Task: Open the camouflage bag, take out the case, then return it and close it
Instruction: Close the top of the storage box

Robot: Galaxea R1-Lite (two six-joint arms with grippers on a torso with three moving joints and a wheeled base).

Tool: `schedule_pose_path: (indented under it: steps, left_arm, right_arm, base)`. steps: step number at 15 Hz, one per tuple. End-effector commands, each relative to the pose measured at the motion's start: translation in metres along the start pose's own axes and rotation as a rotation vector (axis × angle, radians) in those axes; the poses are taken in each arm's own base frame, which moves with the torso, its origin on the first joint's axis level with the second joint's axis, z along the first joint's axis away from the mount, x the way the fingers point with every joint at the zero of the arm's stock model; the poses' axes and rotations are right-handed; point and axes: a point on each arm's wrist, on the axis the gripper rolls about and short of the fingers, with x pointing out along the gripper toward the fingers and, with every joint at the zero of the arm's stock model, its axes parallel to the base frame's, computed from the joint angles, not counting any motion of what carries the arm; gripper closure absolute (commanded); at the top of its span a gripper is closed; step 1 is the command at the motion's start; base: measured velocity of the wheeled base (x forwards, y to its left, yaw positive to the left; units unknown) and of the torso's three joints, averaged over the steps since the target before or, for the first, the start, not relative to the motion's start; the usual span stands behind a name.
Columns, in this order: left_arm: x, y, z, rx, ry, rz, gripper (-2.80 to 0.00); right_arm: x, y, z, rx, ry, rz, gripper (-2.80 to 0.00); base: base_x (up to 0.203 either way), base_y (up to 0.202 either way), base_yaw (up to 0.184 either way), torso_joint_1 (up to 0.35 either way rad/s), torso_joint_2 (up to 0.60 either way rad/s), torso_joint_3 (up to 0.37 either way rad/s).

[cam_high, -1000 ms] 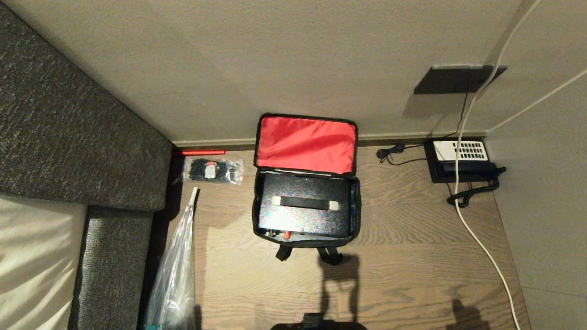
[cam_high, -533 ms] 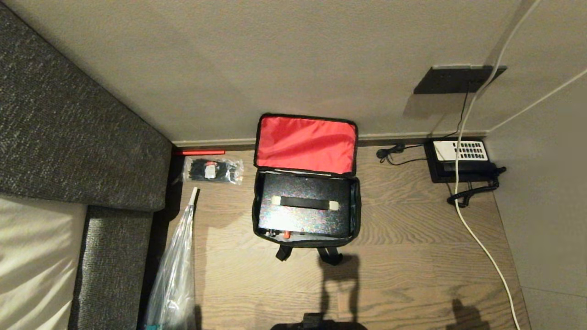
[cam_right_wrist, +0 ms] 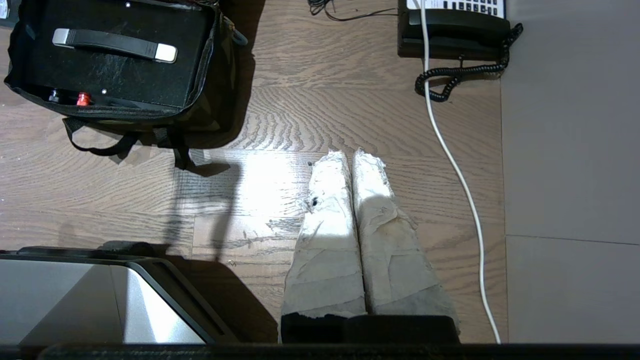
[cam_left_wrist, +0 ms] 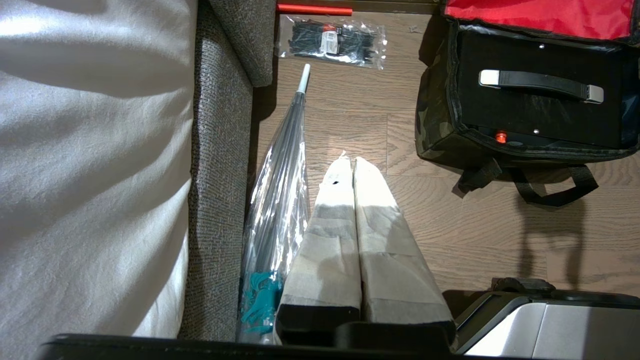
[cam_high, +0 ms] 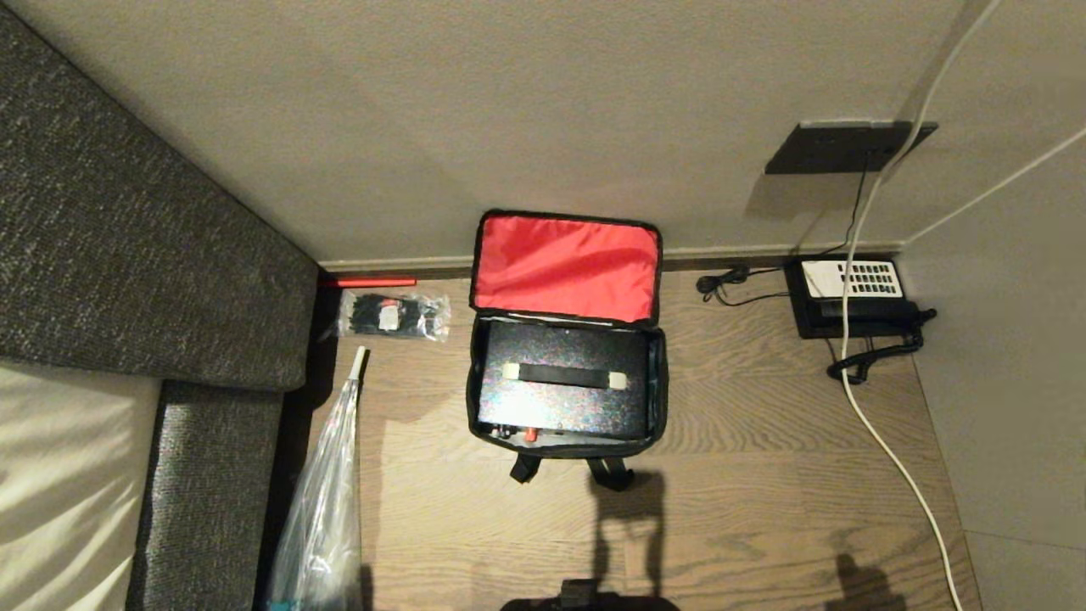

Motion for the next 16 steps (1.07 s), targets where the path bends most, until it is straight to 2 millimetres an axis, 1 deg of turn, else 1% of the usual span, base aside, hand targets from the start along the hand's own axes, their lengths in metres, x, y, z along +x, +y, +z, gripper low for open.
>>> schedule_pose_path:
  steps: [1,3,4,12,16]
  left_arm:
    - [0.0001,0.0000,-0.0009,-0.001,0.001,0.001,0.00]
    - [0.0001,0.0000,-0.0009,0.000,0.001,0.001,0.00]
    - [0.0001,0.0000,-0.0009,-0.002,0.001,0.001,0.00]
    - [0.0001,0.0000,-0.0009,0.000,0.001,0.001,0.00]
    - [0.0001,0.0000,-0.0009,-0.002,0.001,0.001,0.00]
  right_arm:
    - [-0.0001,0.0000,0.0000,-0.001,-0.001,0.001,0.00]
    - [-0.0001,0.0000,0.0000,-0.001,-0.001,0.001,0.00]
    - [-0.0001,0.0000,0.0000,-0.001,-0.001,0.001,0.00]
    - [0.0000,0.0000,0.0000,-0.001,0.000,0.001,0.00]
    - [0.0000,0.0000,0.0000,-0.001,0.000,0.001,0.00]
  base:
    - [0.000,0.000,0.000,0.000,0.00,0.000]
    - [0.000,0.000,0.000,0.000,0.00,0.000]
    - [0.121,0.000,0.001,0.002,0.00,0.001]
    - [0.186,0.000,0.001,0.002,0.00,0.001]
    - [0.016,0.000,0.000,0.001,0.00,0.000]
